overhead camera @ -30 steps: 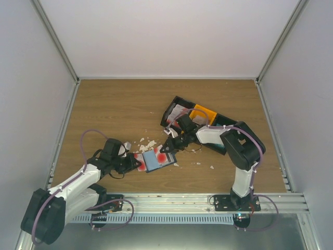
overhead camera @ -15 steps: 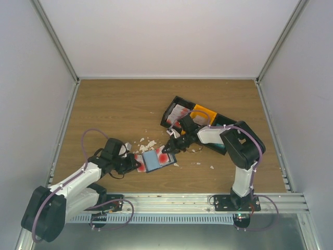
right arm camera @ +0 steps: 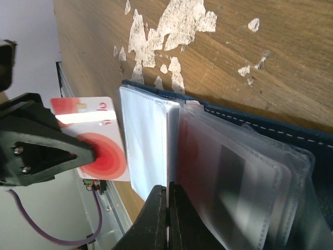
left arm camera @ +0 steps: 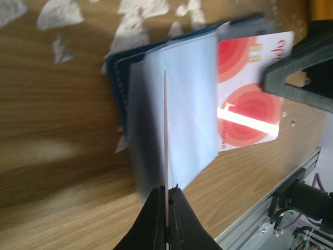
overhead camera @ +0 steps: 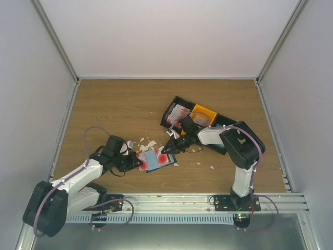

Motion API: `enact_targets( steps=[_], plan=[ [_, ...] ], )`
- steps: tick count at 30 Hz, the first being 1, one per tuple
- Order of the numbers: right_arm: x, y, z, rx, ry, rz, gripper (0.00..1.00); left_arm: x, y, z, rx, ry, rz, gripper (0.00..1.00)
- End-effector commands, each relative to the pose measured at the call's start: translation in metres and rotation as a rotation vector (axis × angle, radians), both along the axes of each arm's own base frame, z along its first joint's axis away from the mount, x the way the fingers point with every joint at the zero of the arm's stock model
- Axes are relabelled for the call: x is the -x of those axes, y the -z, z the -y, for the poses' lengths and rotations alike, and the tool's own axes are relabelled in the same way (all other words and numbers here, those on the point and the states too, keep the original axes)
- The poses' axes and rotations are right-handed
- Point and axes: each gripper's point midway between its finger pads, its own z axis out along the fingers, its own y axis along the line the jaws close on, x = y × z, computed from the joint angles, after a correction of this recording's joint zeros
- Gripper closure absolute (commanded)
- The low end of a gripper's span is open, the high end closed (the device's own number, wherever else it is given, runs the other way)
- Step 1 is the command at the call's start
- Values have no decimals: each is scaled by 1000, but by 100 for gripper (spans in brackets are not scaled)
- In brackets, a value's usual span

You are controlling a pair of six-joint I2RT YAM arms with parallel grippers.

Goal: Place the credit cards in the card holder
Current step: Insert the credit card into the card holder.

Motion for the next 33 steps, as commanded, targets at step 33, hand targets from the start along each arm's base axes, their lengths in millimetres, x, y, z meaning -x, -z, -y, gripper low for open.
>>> enact_targets(
  steps=[33],
  plan=[
    [16, 19, -21, -60, -46, -42, 97, 12, 28, 0, 1, 11, -44, 100]
  ],
)
